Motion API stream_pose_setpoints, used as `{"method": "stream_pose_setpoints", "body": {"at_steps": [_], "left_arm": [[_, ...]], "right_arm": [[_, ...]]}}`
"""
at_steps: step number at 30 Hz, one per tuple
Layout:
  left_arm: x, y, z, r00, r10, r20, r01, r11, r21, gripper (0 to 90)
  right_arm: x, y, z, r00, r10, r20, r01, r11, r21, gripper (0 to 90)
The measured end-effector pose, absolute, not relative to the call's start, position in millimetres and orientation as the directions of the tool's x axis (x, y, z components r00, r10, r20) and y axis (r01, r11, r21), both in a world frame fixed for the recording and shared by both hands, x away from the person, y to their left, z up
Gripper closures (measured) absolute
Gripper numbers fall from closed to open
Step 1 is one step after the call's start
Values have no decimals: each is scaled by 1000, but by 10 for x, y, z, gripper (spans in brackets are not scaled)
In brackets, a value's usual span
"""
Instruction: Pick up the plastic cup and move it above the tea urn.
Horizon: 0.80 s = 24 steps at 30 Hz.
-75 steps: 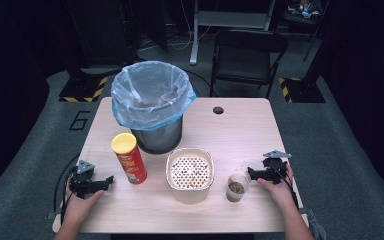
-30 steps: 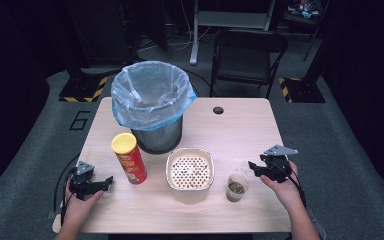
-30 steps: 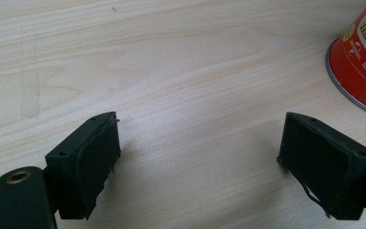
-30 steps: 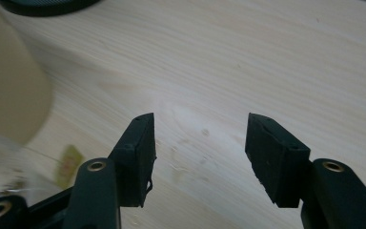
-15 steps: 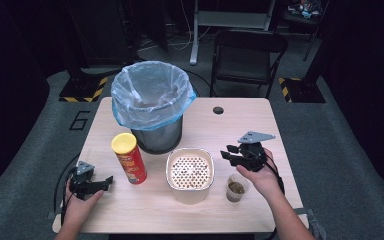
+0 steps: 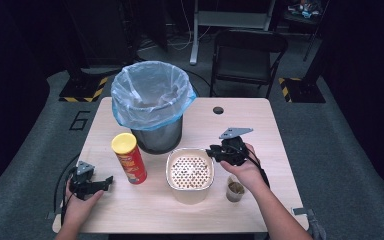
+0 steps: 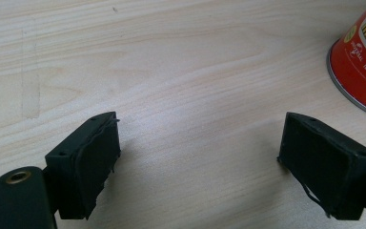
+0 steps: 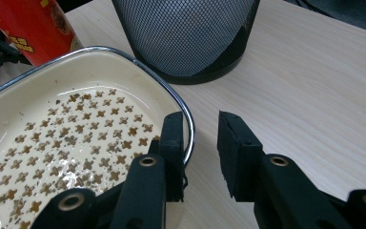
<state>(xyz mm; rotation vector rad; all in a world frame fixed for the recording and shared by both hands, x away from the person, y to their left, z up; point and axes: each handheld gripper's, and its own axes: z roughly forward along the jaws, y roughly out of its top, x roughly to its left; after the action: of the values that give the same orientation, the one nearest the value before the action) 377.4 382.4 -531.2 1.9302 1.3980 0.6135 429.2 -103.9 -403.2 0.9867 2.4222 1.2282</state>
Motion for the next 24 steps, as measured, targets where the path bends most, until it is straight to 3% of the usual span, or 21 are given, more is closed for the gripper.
{"method": "stream_pose_setpoints", "body": {"at_steps": [9, 24], "left_arm": [[3774, 3825, -5309, 317, 948, -10, 637, -205, 743, 132], [3774, 3824, -5311, 316, 949, -9, 635, -205, 745, 132]], "right_arm": [[4343, -910, -4098, -748, 659, 81, 476, 447, 757, 796], [4129, -1024, -4108, -776, 628, 59, 445, 479, 757, 794]]}}
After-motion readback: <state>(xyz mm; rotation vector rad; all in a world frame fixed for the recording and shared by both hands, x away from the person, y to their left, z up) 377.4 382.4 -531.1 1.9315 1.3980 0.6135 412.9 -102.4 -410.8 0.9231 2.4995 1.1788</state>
